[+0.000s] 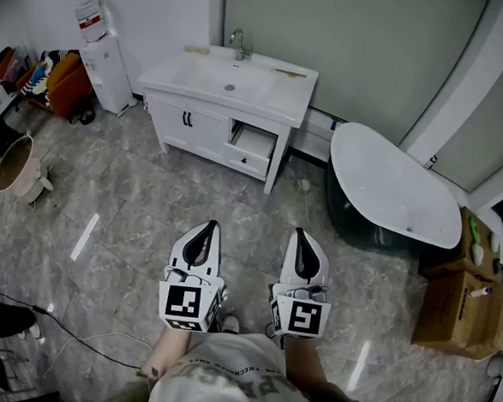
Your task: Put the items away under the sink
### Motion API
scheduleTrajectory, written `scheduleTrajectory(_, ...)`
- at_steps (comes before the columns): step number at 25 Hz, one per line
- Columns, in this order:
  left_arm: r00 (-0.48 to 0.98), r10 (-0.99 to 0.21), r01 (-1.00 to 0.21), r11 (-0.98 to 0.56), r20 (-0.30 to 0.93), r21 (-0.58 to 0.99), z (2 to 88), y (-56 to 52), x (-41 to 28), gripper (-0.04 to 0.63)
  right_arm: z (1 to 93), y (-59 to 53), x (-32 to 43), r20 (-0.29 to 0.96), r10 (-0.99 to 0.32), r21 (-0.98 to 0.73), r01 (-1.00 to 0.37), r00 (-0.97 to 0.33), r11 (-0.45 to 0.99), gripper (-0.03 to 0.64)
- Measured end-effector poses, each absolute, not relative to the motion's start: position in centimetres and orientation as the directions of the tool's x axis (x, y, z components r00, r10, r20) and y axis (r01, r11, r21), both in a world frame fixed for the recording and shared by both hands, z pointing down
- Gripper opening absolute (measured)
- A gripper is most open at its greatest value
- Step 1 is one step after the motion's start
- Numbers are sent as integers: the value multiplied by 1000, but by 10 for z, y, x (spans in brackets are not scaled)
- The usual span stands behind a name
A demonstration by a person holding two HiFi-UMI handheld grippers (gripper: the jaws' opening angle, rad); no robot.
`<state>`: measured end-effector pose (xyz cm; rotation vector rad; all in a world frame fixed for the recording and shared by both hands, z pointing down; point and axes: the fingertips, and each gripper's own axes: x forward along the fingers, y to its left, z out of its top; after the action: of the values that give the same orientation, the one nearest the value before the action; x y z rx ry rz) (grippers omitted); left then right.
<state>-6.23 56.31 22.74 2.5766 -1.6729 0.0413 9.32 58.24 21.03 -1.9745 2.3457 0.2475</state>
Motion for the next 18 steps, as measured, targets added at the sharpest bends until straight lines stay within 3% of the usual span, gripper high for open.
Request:
scheduleTrajectory(3, 422, -903, -907, -420, 77, 45, 233, 556, -65, 12, 216, 574, 95, -151, -970, 22, -982, -189, 188, 0)
scheduleTrajectory(4, 437, -895, -899, -434, 84, 52, 235, 551, -65, 18, 220, 569, 95, -147, -969, -3, -980, -199, 201, 56)
scheduleTrajectory(6, 471, -877, -882, -465, 95, 77, 239, 540, -64, 195, 227, 559, 93, -132, -967, -28, -975, -217, 222, 214)
scheduleTrajectory(7, 480, -872, -877, -473, 97, 87, 241, 535, -64, 251, 230, 554, 93, -128, -968, -33, -974, -217, 223, 249)
scheduleTrajectory(10, 487, -867, -873, -480, 107, 83, 247, 517, -68, 316, 237, 539, 92, -114, -971, -17, -977, -209, 212, 252)
scheduleTrajectory(18, 510, -847, -860, -500, 148, 101, 265, 431, -79, 325, 244, 460, 79, -62, -977, 44, -979, -202, 199, 252)
